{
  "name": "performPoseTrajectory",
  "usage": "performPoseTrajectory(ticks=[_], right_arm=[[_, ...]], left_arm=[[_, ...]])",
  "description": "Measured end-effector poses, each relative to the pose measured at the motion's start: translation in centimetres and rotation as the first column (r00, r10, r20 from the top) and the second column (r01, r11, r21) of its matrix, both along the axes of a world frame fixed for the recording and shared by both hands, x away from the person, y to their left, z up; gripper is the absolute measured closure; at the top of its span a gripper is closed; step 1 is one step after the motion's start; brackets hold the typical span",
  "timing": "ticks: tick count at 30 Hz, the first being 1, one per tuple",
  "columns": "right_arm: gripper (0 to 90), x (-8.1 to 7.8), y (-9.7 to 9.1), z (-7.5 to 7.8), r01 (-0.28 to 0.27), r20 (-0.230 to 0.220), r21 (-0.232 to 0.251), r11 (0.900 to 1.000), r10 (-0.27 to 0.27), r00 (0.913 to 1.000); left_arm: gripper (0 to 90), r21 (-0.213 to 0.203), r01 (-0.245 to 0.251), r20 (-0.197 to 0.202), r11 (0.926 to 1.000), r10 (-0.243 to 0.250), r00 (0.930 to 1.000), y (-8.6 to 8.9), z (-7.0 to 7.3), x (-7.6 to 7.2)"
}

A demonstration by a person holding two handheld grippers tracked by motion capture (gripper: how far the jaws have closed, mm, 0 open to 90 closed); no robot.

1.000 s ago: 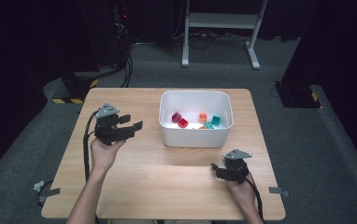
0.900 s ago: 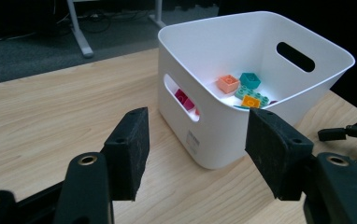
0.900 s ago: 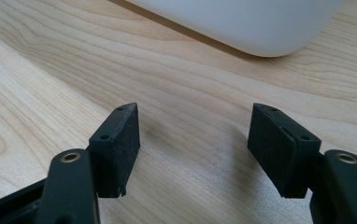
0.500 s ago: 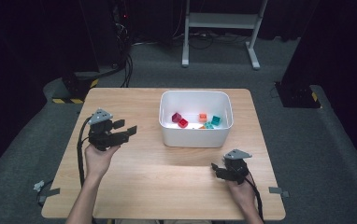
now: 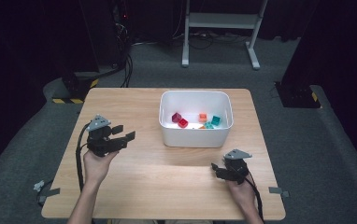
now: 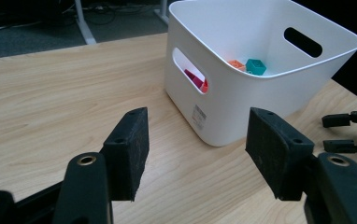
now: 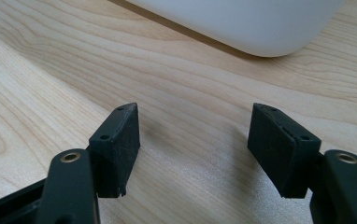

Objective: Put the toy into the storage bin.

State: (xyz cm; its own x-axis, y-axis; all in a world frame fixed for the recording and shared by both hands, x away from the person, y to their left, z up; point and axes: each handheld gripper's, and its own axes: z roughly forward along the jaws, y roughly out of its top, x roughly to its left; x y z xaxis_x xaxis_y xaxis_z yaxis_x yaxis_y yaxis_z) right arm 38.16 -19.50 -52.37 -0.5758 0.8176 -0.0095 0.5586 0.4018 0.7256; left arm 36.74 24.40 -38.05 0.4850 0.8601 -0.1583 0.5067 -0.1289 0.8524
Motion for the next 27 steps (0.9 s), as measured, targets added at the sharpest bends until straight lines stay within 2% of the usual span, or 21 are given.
performPoseTrajectory(ticks=[18, 27], right_arm=[[34.2, 0.0, 0.0, 0.0, 0.0, 0.0, 0.0, 1.0, 0.0, 1.0], [34.2, 0.0, 0.0, 0.0, 0.0, 0.0, 0.0, 1.0, 0.0, 1.0]], left_arm=[[39.3, -0.025, -0.028, -0.006, 0.9993, 0.028, 0.9996, 1.3, -1.3, -1.0], [39.3, -0.024, -0.04, -0.008, 0.9989, 0.039, 0.9992, 1.7, -1.6, -1.5]])
